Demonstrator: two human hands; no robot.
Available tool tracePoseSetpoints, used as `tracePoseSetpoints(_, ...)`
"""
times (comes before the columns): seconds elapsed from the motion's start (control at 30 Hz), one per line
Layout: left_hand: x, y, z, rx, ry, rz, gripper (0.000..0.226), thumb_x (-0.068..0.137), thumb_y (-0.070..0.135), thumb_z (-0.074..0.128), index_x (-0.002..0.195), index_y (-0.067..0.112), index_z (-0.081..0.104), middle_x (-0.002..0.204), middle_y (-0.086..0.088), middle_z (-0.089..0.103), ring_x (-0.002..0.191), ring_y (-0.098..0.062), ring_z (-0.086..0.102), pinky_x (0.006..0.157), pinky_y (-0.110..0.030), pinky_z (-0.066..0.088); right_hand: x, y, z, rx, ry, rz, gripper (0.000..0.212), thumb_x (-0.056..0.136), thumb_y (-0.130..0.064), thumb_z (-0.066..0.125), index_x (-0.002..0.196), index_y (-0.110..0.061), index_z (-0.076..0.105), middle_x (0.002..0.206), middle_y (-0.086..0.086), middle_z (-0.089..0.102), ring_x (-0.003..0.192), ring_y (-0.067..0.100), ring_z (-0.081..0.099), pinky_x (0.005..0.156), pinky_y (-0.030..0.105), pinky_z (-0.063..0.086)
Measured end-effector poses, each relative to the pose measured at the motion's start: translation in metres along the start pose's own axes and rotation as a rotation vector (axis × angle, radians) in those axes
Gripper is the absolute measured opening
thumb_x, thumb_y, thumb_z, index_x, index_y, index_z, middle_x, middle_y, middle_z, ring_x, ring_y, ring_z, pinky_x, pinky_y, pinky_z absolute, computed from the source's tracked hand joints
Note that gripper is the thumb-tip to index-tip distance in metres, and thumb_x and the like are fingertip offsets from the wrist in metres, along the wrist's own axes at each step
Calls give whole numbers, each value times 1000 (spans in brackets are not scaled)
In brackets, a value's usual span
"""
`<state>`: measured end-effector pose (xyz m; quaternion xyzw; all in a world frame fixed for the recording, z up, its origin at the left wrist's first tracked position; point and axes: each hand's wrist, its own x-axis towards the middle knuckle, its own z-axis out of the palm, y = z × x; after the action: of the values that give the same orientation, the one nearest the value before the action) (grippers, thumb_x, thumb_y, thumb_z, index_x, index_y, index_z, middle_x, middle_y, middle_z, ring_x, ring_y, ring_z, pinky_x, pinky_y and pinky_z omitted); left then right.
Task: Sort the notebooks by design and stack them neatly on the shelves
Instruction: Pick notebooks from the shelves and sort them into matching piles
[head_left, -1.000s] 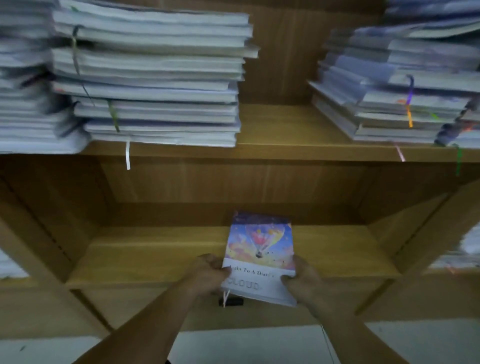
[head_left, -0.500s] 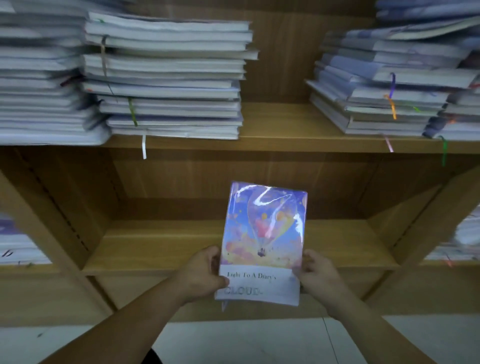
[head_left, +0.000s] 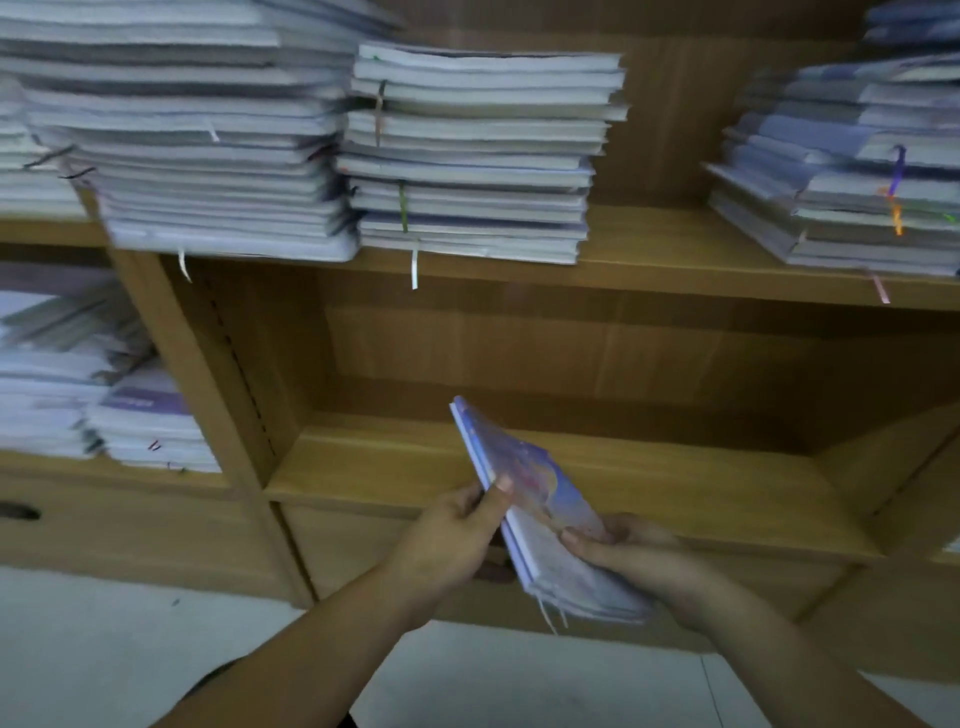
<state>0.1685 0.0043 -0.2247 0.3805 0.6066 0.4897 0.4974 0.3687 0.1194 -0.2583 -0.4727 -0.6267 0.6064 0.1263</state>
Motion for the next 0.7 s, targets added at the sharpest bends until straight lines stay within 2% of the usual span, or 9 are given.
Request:
tracePoseSetpoints(0.1, 6, -6, -9, 75, 74, -16, 41, 105, 53, 39, 114, 27, 70, 107, 8, 77, 99, -11, 73, 86, -32, 60, 11, -1, 4, -38, 20, -15, 46, 72, -38, 89, 106, -11, 75, 97, 2, 79, 88, 17, 76, 73, 27, 57)
tracePoseSetpoints(0.17, 12, -9, -15, 10, 76, -60, 39, 108, 43, 38, 118, 20, 68, 109, -3, 77, 97, -19, 75, 77, -32, 61, 18, 1, 6, -49, 31, -5, 52, 68, -38, 92, 109, -12, 72, 97, 2, 79, 89, 18, 76, 78, 32, 59)
tracePoseSetpoints(0.2, 15, -11, -18, -38, 63, -77, 37, 110, 36, 38, 120, 16, 67, 110, -8, 76, 99, -24, 74, 78, -33, 62, 22, 3, 8, -58, 43, -12, 57, 65, -40, 94, 110, -13, 71, 97, 1, 79, 89, 18, 76, 80, 35, 60)
tracePoseSetpoints(0.27, 18, -12, -26, -123, 24, -107, 34, 110, 25, 40, 123, 9, 67, 113, -12, 76, 108, -30, 71, 93, -43, 59, 28, 5, 9, -81, 112, -40, 66, 58, -44, 97, 110, -16, 69, 98, -2, 79, 89, 16, 76, 83, 38, 60)
tracePoseSetpoints(0.33, 19, -17, -36, -163, -25, -116, 32, 110, 18, 41, 123, 7, 67, 116, -13, 75, 114, -33, 68, 104, -52, 52, 32, 8, 11, -88, 170, -71, 72, 53, -44, 99, 112, -18, 66, 100, -3, 78, 89, 14, 76, 82, 38, 61)
tracePoseSetpoints(0.4, 19, -21, -47, -173, -66, -110, 33, 109, 13, 40, 125, 7, 68, 120, -14, 73, 117, -34, 66, 106, -53, 50, 36, 9, 15, -107, 199, -98, 77, 50, -44, 100, 113, -22, 60, 105, -2, 75, 91, 13, 75, 81, 37, 61)
tracePoseSetpoints(0.53, 14, -23, -62, -78, -114, -76, 34, 110, 12, 38, 129, 11, 66, 124, -9, 72, 120, -30, 66, 105, -51, 51, 39, 6, 22, -129, 256, -163, 76, 55, -30, 100, 115, -28, 55, 106, -6, 70, 86, 5, 71, 67, 20, 55)
tracePoseSetpoints(0.7, 6, -27, -70, 114, -21, -11, 33, 103, -4, 43, 120, 7, 69, 113, -11, 76, 106, -30, 73, 97, -52, 56, 40, 0, 24, -206, 257, -222, 84, 54, -25, 100, 123, -29, 53, 105, -8, 71, 87, 3, 70, 77, 26, 57)
